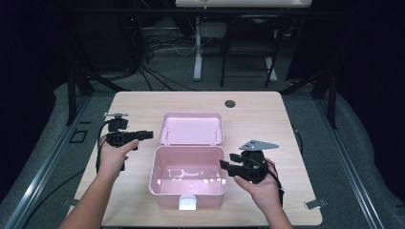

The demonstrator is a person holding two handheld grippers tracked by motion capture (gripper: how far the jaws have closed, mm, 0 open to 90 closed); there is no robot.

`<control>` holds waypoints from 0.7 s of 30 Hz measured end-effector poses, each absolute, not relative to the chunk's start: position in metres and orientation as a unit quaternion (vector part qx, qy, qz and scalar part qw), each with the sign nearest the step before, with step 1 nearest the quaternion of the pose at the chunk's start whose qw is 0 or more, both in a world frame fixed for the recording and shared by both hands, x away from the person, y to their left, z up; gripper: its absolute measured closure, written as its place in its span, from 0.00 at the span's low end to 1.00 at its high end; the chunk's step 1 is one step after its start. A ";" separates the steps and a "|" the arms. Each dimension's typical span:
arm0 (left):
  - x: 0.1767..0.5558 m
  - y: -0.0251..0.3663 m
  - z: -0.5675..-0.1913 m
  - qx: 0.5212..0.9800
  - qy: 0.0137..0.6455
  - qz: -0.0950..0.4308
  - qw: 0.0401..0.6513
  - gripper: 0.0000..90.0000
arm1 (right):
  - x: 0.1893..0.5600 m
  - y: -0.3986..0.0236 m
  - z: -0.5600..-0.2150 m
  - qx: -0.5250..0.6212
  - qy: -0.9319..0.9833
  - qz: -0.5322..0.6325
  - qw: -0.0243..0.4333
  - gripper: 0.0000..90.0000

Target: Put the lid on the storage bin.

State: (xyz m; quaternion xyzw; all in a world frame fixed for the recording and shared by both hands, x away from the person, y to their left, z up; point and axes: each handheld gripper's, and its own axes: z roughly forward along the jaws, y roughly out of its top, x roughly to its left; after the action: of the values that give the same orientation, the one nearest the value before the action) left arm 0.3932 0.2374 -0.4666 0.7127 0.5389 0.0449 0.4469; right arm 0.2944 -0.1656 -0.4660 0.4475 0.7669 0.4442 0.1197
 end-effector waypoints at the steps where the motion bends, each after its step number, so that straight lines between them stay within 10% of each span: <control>1: 0.391 0.239 -0.467 0.713 0.538 0.047 0.447 0.66 | 0.295 -0.165 -0.466 0.447 0.766 0.446 0.121 0.56; 21: 0.356 0.243 -0.476 0.736 0.500 0.069 0.450 0.55 | 0.318 -0.188 -0.452 0.451 0.775 0.426 0.121 0.47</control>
State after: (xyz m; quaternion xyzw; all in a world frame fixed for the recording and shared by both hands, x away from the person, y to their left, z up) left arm 0.3555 0.2429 -0.4760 0.7365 0.5004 0.0689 0.4500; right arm 0.3180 -0.1877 -0.4516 0.4509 0.7748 0.4263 0.1210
